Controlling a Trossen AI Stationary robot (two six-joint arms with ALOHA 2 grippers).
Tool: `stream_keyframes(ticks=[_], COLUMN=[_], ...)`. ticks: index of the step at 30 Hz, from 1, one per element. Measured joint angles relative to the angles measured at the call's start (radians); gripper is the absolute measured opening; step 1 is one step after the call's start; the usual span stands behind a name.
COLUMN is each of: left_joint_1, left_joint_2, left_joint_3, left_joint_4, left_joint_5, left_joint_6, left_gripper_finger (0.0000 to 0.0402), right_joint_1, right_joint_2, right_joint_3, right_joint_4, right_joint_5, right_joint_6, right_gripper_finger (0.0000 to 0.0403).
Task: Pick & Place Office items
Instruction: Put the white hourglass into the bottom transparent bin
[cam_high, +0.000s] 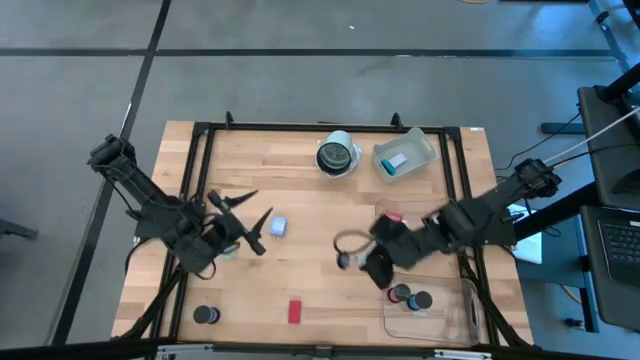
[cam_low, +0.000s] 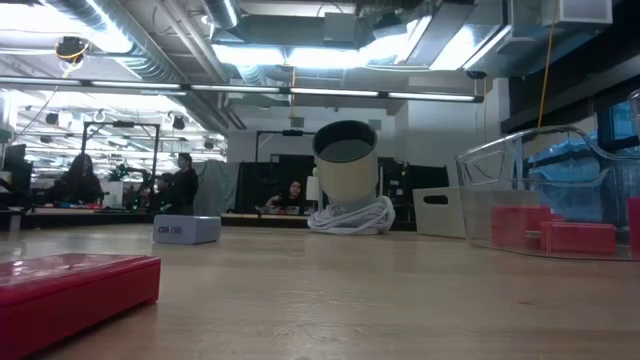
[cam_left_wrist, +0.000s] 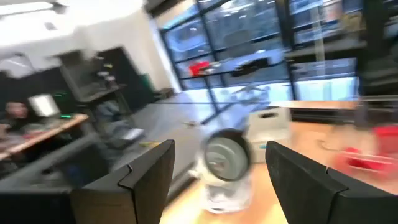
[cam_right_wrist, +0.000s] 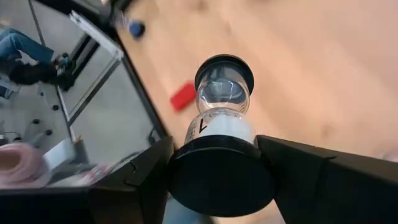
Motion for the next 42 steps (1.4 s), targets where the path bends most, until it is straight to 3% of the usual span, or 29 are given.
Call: stream_keyframes(ticks=[9, 14, 17, 21, 26, 31, 35, 42], left_joint_1=[-0.018, -0.012, -0.012, -0.015, -0.014, -0.014, -0.014, -0.014], left_joint_2=[0.003, 0.005, 0.016, 0.046, 0.099, 0.154, 0.186, 0.199], left_joint_3=[0.0, 0.0, 0.0, -0.001, -0.002, -0.002, -0.002, -0.002], left_joint_4=[-0.444, -0.62, -0.662, -0.668, -0.673, -0.674, -0.673, -0.676], left_joint_5=[0.214, 0.33, 0.351, 0.363, 0.398, 0.403, 0.44, 0.444], left_joint_6=[-0.59, -0.822, -0.911, -0.939, -0.94, -0.94, -0.94, -0.931], left_gripper_finger=[0.0247, 0.0247, 0.0246, 0.0246, 0.0246, 0.0246, 0.0246, 0.0246], right_joint_1=[0.241, 0.329, 0.365, 0.399, 0.431, 0.438, 0.429, 0.399], right_joint_2=[0.004, 0.013, 0.019, 0.039, 0.086, 0.139, 0.172, 0.23], right_joint_3=[0.0, 0.001, 0.001, 0.001, 0.001, 0.001, 0.001, 0.001], right_joint_4=[-0.034, -0.096, -0.165, -0.212, -0.268, -0.466, -0.52, -0.516], right_joint_5=[0.047, 0.025, -0.035, -0.159, -0.444, -0.605, -0.611, -0.476], right_joint_6=[0.397, 0.603, 0.722, 0.815, 0.87, 0.94, 0.929, 0.845], right_gripper_finger=[0.0212, 0.0212, 0.0212, 0.0212, 0.0212, 0.0213, 0.022, 0.0211])
